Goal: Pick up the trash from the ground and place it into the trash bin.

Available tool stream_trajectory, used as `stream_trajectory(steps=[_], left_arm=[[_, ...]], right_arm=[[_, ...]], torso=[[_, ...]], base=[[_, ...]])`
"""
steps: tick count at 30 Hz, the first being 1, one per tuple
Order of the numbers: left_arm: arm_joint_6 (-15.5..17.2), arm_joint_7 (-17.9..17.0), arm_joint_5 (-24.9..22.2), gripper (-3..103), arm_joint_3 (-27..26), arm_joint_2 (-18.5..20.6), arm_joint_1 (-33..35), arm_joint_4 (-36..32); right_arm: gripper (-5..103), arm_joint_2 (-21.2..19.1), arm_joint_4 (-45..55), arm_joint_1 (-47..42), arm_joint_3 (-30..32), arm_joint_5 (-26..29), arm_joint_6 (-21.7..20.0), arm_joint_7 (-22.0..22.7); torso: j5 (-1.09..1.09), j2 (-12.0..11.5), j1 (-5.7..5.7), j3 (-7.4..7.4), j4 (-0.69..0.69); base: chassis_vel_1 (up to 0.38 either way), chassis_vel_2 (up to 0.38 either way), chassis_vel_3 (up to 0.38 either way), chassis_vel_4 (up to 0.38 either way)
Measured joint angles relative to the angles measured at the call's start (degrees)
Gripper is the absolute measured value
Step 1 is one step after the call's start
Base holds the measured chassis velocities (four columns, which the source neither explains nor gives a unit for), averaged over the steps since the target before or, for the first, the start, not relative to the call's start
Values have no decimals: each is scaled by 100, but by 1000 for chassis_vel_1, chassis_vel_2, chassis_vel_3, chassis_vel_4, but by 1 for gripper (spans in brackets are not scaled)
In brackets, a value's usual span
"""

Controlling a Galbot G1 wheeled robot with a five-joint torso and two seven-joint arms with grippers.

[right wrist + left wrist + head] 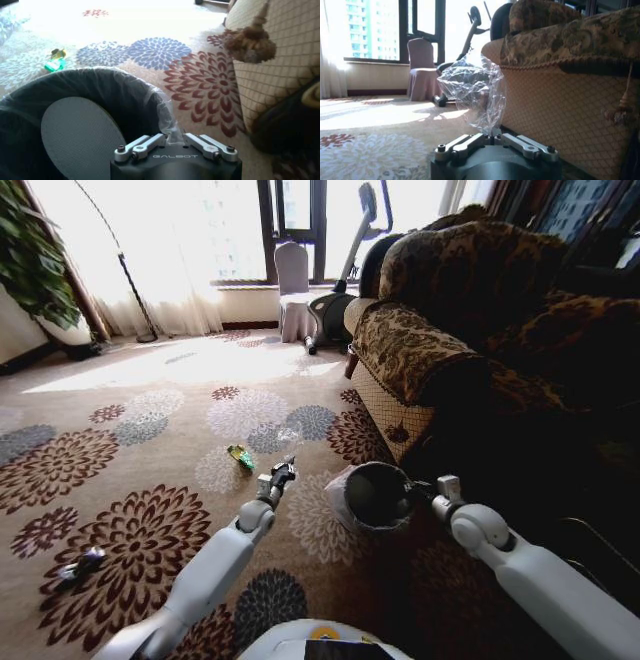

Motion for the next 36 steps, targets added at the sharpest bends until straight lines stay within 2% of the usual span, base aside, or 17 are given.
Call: stream_trajectory(steps=[1, 3, 4, 6, 7, 9, 10, 12, 17, 22, 28, 30, 32, 34, 35, 36], left_arm=[[-28, 42, -164, 0, -47, 208, 46, -330], [-79, 89, -282, 0, -63, 385, 75, -685], [-79, 89, -282, 0, -63, 385, 75, -685], [-161, 159, -361, 0, -12, 515, 50, -994], [-161, 159, -361, 0, -12, 515, 50, -994], [-232, 233, -410, 0, 115, 551, -69, -1206], [-253, 246, -425, 0, 172, 552, -108, -1235], [-293, 277, -444, 0, 323, 543, -203, -1249], [-451, 442, -412, 0, 694, 399, -421, -976], [-634, 514, -287, 0, 960, 123, -611, -468], [-684, 667, -91, 0, 1067, -30, -696, -139], [-645, 764, -30, 3, 1078, -59, -695, -103], [-640, 868, -7, 14, 1110, -89, -698, -45], [-645, 891, -1, 14, 1115, -93, -703, -33], [-658, 956, 22, 25, 1123, -102, -720, -1], [-670, 971, 28, 25, 1127, -107, -725, 12]], right_arm=[[0, 30, -91, 660, -552, 250, -126, 96], [0, 140, -221, 1446, -1233, 563, -267, 308], [0, 140, -221, 1446, -1233, 563, -267, 308], [0, 353, -443, 2290, -1957, 984, -410, 592], [0, 353, -443, 2290, -1957, 984, -410, 592], [0, 584, -688, 3010, -2509, 1287, -510, 803], [0, 654, -758, 3169, -2628, 1350, -537, 827], [0, 760, -848, 3351, -2771, 1420, -571, 843], [0, 929, -831, 3498, -2937, 1683, -634, 1033], [0, 950, -683, 3462, -2904, 1776, -672, 1053], [0, 935, -606, 3431, -2800, 1832, -675, 1050], [0, 931, -571, 3430, -2761, 1866, -677, 1043], [0, 919, -535, 3432, -2725, 1914, -677, 1024], [0, 916, -531, 3433, -2719, 1918, -677, 1011], [0, 902, -527, 3433, -2701, 1919, -676, 961], [0, 899, -526, 3433, -2697, 1919, -675, 951]], torso=[[-1, 0, 0, 0, 0], [-5, 0, 0, -1, 3], [-5, 0, 0, -1, 3], [4, 0, 0, 0, 2], [4, 0, 0, 0, 2], [-7, 0, 0, 0, -2], [-4, 0, 0, 0, -2], [1, 0, 0, 0, 0], [0, 0, 0, 0, -3], [0, 0, 0, 0, -1], [0, 0, 0, 0, -2], [2, 0, 0, 0, -1], [0, 0, 0, -1, 0], [1, 0, 0, 0, 0], [1, 0, 0, -1, 0], [2, 0, 0, 0, 0]], base=[[0, 0, 0, 0], [0, 0, 0, 0], [0, 0, 0, 0], [0, 0, 0, 0], [0, 0, 0, 0], [0, 0, 0, 0], [0, 0, 0, 0], [0, 0, 0, 0], [0, 0, 0, 0], [0, 0, 0, 0], [0, 0, 0, 0], [0, 0, 0, 0], [0, 0, 0, 0], [0, 0, 0, 0], [0, 0, 0, 0], [0, 0, 0, 0]])
